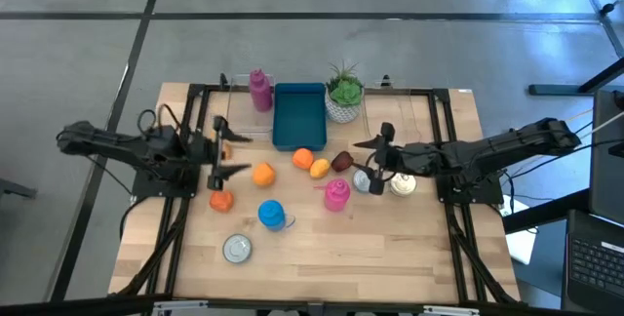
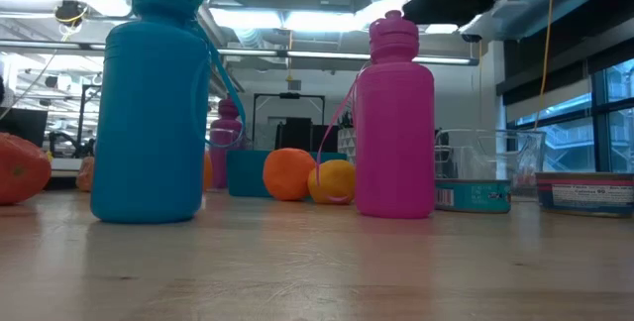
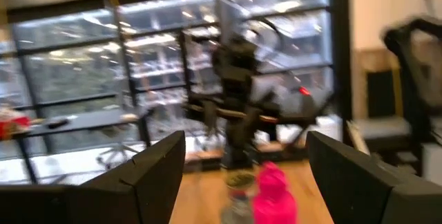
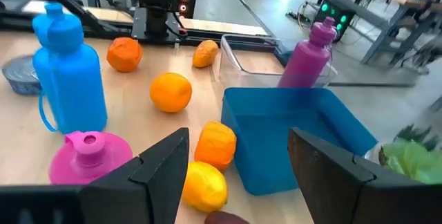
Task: Pick & Place Food Item
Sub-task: Put the left mango into the right transparent bin
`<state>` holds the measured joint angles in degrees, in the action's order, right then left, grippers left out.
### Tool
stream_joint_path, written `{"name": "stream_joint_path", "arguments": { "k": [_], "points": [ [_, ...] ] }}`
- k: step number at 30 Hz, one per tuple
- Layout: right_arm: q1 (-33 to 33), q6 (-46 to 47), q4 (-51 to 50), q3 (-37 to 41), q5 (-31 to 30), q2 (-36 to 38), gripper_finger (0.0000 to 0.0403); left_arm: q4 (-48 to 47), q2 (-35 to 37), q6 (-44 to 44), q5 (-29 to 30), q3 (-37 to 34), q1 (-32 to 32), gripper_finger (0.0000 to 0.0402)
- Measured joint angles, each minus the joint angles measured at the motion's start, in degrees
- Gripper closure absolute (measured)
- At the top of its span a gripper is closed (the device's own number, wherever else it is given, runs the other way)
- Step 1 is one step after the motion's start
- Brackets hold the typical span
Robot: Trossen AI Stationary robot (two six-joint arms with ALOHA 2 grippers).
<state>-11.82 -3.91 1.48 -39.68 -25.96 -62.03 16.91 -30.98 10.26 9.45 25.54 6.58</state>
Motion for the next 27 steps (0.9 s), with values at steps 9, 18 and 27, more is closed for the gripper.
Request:
{"name": "stream_joint_path", "arguments": {
  "k": [9,18,27],
  "points": [
    [0.12,-11.09,12.19,-0.02,6.04,-3.15,0.016,6.95,-3.48,5.38,1.34,0.07,6.96,0.0109],
    [0.16,-16.27,15.38,-0.02,9.29,-2.92,0.016,3.79,-5.06,5.42,1.65,0.04,7.59,0.0109],
    [1.03,-17.11,15.91,-0.02,9.76,-2.92,0.016,8.48,-9.19,7.77,7.62,0.02,7.59,0.0109]
  ]
}}
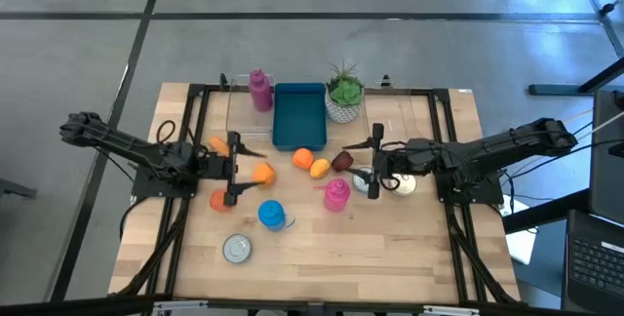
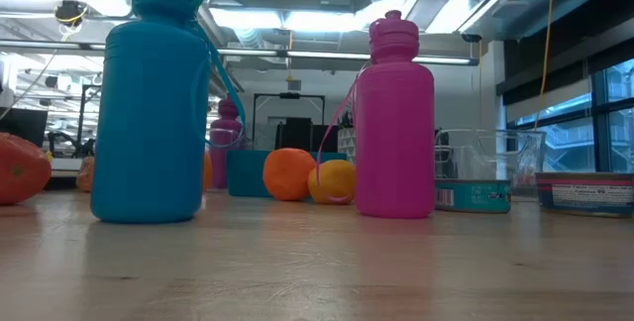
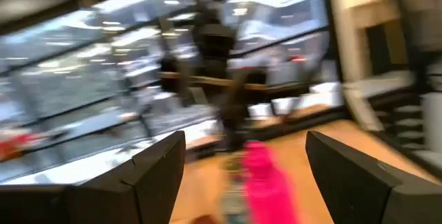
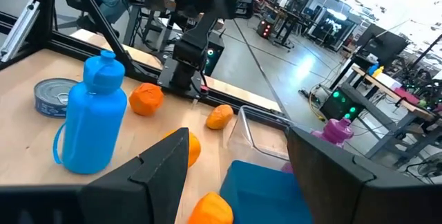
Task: Pick & Place Food Item
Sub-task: Put the left mango into the right transparent bin
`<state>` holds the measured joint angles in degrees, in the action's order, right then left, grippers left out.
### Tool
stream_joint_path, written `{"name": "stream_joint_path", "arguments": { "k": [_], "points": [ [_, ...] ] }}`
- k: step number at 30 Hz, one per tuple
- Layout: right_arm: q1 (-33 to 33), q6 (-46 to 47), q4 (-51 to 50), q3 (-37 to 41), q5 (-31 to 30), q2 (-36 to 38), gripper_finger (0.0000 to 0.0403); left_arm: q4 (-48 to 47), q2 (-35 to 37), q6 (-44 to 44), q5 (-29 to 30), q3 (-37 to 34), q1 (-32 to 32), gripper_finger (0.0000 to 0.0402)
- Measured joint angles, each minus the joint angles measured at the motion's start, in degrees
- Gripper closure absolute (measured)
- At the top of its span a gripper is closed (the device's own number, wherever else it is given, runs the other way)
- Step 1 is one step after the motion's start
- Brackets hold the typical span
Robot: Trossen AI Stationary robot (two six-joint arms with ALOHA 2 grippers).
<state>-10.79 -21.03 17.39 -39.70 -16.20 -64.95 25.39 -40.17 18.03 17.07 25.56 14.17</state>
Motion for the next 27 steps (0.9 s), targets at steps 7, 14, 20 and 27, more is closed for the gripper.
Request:
{"name": "stream_joint_path", "arguments": {
  "k": [7,14,20,27],
  "points": [
    [0.25,2.13,-0.22,0.0,0.84,0.0,0.016,-3.14,3.05,4.79,23.58,3.01,0.94,0.0109],
    [0.25,2.57,-0.28,0.0,0.84,0.0,0.016,-24.02,3.51,0.6,51.78,16.55,1.22,0.0109],
    [0.25,2.57,-0.85,0.0,0.84,0.0,0.016,-39.26,1.96,-1.0,56.78,28.63,1.27,0.0109],
    [0.25,2.55,-1.25,0.0,0.84,0.0,0.016,-60.01,1.62,-12.49,50.11,37.44,0.55,0.0109]
  ]
}}
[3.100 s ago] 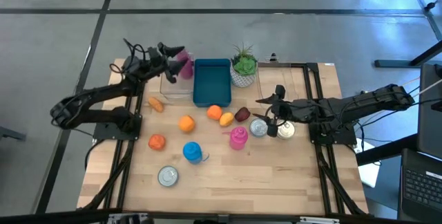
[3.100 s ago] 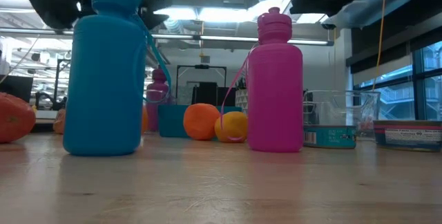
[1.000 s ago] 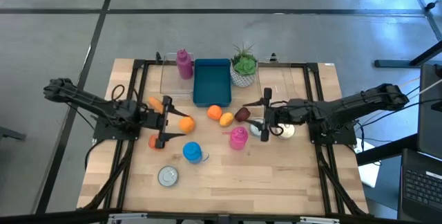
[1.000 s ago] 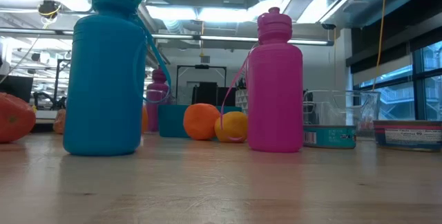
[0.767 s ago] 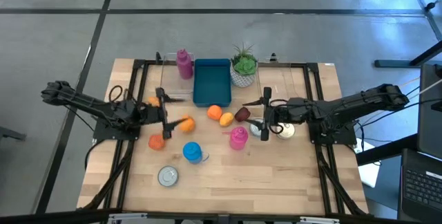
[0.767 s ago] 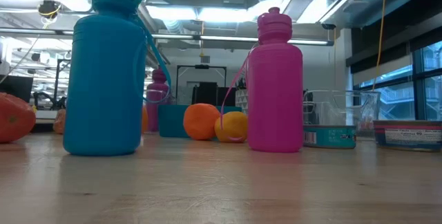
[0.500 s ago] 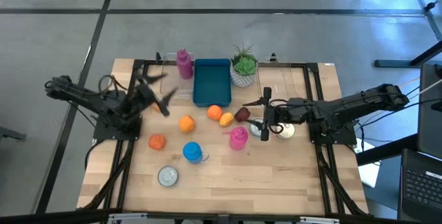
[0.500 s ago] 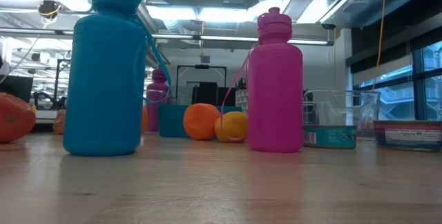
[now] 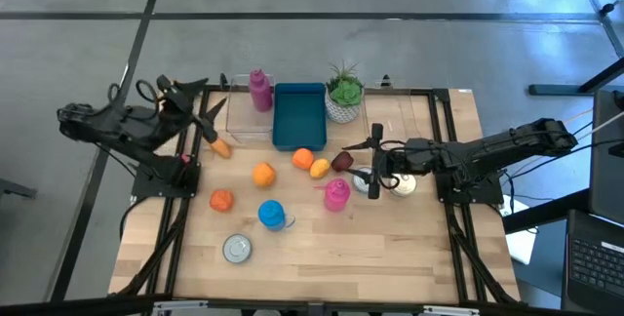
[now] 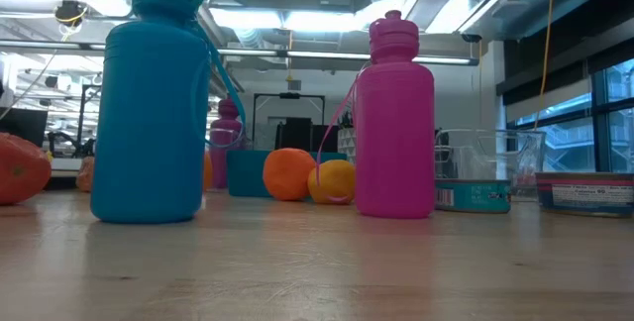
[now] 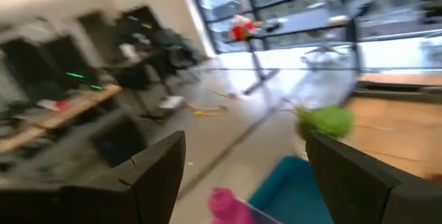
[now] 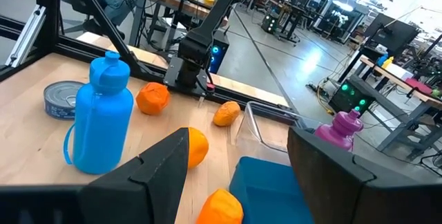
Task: Pick & Place Food Item
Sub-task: Put the left mango into the right transparent bin
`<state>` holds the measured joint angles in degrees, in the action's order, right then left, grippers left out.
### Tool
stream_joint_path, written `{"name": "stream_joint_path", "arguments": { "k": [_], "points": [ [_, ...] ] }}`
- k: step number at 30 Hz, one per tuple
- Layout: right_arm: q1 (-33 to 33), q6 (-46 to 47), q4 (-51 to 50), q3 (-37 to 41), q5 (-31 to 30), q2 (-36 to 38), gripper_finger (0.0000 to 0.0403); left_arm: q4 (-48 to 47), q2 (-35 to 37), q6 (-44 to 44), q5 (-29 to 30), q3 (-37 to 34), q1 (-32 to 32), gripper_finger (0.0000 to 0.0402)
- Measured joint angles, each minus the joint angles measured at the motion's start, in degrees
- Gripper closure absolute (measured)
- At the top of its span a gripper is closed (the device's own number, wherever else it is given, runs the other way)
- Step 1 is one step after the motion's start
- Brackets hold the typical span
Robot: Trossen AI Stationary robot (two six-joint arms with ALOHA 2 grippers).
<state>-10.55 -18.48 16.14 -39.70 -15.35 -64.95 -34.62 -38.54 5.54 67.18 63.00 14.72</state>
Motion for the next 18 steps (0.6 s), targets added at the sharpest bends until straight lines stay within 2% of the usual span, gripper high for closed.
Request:
{"name": "stream_joint_path", "arguments": {
  "k": [5,7,15,18],
  "points": [
    [0.04,0.0,-1.09,0.0,2.78,0.0,0.016,-16.15,-0.37,-14.06,-14.34,4.09,-3.78,0.0109],
    [0.07,0.0,-1.06,0.0,3.91,0.0,0.016,-20.44,-0.42,-18.15,-17.95,4.48,-5.89,0.0109],
    [0.07,0.0,-0.96,0.0,4.43,0.0,0.016,-27.92,-1.63,-27.41,-36.23,4.42,-15.54,0.0109],
    [0.07,0.02,-0.96,0.0,4.46,0.0,0.016,-30.96,-3.35,-28.31,-39.97,4.42,-19.55,0.0109]
  ]
}}
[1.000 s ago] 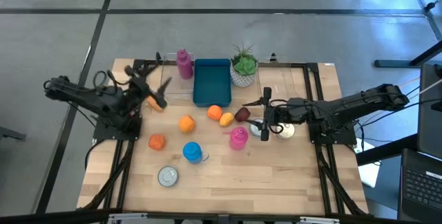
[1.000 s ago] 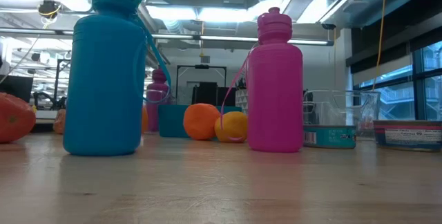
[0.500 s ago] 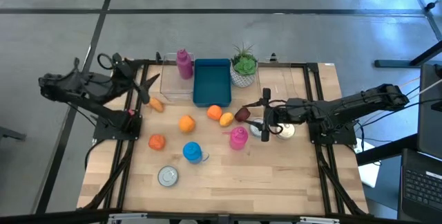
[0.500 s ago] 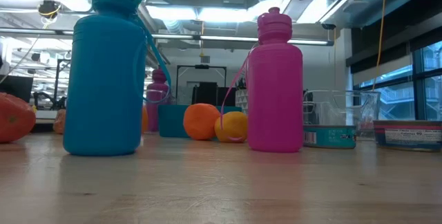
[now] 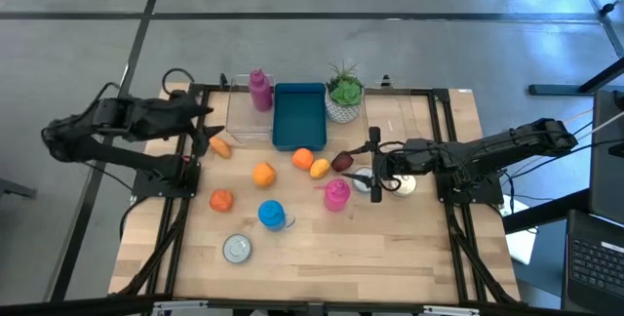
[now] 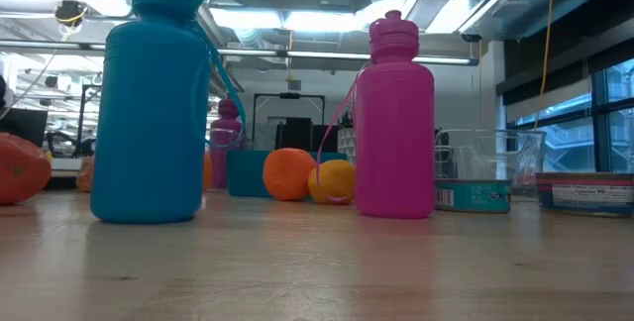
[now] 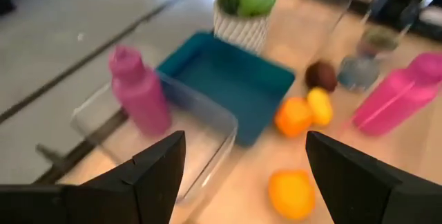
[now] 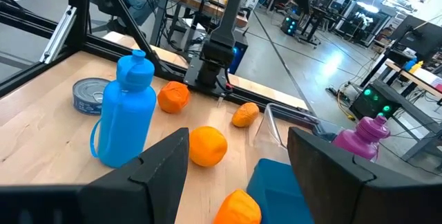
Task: Pick & Place Food Item
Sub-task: Put the left mango into the right transparent bin
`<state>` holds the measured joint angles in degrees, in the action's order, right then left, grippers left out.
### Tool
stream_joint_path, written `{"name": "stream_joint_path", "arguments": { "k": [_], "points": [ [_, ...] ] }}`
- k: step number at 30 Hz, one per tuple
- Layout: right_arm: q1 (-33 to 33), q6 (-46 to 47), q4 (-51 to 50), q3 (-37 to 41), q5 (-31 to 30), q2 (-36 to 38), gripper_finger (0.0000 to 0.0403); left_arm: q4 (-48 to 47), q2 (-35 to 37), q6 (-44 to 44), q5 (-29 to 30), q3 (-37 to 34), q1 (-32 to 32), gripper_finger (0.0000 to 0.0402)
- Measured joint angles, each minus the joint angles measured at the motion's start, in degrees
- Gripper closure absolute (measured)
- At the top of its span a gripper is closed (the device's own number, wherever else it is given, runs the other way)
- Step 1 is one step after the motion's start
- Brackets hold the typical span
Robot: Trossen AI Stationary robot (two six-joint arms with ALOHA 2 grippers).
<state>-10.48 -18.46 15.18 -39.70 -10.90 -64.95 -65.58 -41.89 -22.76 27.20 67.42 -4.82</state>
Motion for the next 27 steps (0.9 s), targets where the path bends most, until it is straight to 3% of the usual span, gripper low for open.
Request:
{"name": "stream_joint_path", "arguments": {
  "k": [7,11,17,21,27],
  "points": [
    [0.0,1.89,0.01,0.0,0.06,0.0,0.016,-5.46,-7.19,5.63,-2.94,0.0,-8.31,0.011],
    [0.04,3.88,-0.1,0.0,2.98,0.0,0.016,-6.37,-11.84,8.22,-7.06,-0.02,-13.22,0.011],
    [0.0,7.11,-0.3,0.0,5.99,0.0,0.016,-16.34,-17.82,8.44,-7.05,-0.02,-19.82,0.011],
    [0.0,9.2,-1.36,0.0,6.01,0.0,0.016,-18.5,-18.28,8.18,-6.09,-0.02,-22.99,0.011],
    [-0.86,12.31,-2.42,-0.01,6.0,0.0,0.016,-18.19,-18.38,7.98,-10.0,-0.02,-26.24,0.011]
  ]
}}
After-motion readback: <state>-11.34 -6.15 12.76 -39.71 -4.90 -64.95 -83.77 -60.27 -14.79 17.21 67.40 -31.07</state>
